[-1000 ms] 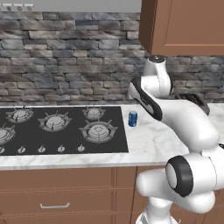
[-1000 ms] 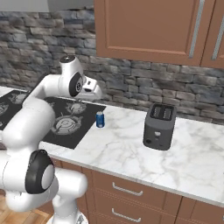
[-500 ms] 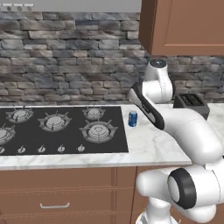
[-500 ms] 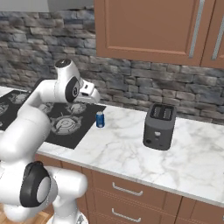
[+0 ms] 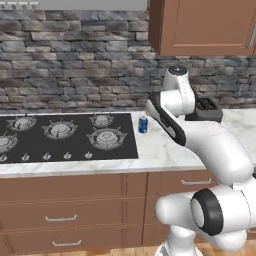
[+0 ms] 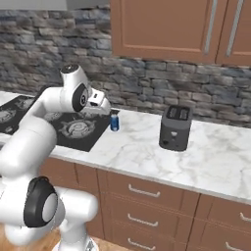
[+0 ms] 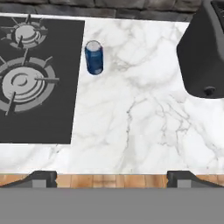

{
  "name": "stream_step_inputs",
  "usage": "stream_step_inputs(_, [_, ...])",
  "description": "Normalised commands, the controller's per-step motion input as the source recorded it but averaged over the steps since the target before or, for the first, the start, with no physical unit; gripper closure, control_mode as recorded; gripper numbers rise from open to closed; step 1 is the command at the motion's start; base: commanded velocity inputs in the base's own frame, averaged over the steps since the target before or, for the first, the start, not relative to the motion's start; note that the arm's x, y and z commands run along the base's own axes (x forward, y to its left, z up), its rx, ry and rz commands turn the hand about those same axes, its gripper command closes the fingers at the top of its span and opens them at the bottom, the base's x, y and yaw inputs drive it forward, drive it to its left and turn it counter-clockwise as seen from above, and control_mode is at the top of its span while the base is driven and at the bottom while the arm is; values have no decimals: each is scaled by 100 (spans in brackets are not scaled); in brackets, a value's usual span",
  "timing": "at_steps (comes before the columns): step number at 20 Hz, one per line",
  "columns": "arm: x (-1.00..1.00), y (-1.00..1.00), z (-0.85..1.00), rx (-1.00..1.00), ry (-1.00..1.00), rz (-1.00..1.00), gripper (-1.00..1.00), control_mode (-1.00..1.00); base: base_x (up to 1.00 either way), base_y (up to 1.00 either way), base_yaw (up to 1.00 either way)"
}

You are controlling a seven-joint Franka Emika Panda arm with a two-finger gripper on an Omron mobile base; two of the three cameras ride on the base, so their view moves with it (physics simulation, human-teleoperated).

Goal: Four empty soda cans are scattered around the kitchen. Gather all the cans and cluster them next to the stove for recycling.

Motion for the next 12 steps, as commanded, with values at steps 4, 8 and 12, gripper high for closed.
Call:
stream_step_inputs(4, [0, 0, 0, 0, 0, 0, -100, 100, -45, -46, -56])
stream_step_inputs(8, [0, 0, 0, 0, 0, 0, -100, 100, 0, -21, -86])
stream_step_inputs(12, [0, 0, 0, 0, 0, 0, -100, 100, 0, -12, -91])
